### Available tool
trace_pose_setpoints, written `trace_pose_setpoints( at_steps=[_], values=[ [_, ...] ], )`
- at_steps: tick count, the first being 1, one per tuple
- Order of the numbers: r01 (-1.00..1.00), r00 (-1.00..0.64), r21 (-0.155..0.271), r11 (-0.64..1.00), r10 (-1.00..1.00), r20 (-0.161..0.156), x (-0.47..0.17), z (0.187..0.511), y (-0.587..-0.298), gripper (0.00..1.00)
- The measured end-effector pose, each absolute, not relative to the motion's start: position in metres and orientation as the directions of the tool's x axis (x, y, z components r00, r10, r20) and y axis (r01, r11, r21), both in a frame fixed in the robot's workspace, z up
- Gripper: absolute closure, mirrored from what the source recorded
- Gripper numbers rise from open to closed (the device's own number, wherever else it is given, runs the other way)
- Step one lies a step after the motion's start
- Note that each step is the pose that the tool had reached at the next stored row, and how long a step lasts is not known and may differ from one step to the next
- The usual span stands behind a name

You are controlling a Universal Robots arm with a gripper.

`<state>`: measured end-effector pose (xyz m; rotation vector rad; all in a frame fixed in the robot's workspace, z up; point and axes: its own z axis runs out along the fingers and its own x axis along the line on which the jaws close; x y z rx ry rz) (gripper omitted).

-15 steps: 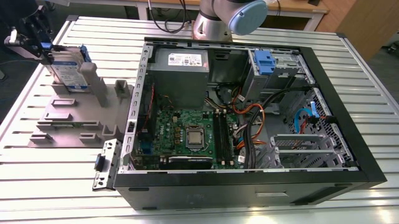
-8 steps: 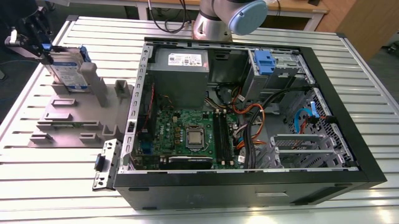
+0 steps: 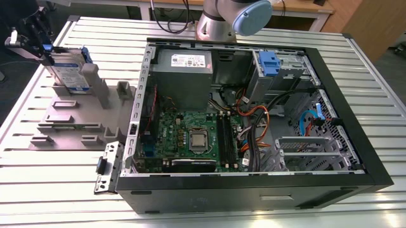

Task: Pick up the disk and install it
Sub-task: 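Pick up the disk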

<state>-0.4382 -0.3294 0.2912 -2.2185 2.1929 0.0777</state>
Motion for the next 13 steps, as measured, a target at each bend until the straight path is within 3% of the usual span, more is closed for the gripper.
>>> trace_pose_setpoints(
  at_steps=[13],
  values=[
    [-1.000, 0.011, 0.020, -0.012, -0.999, -0.050, -0.4382, 0.2970, -0.3294, 0.63]
  ],
)
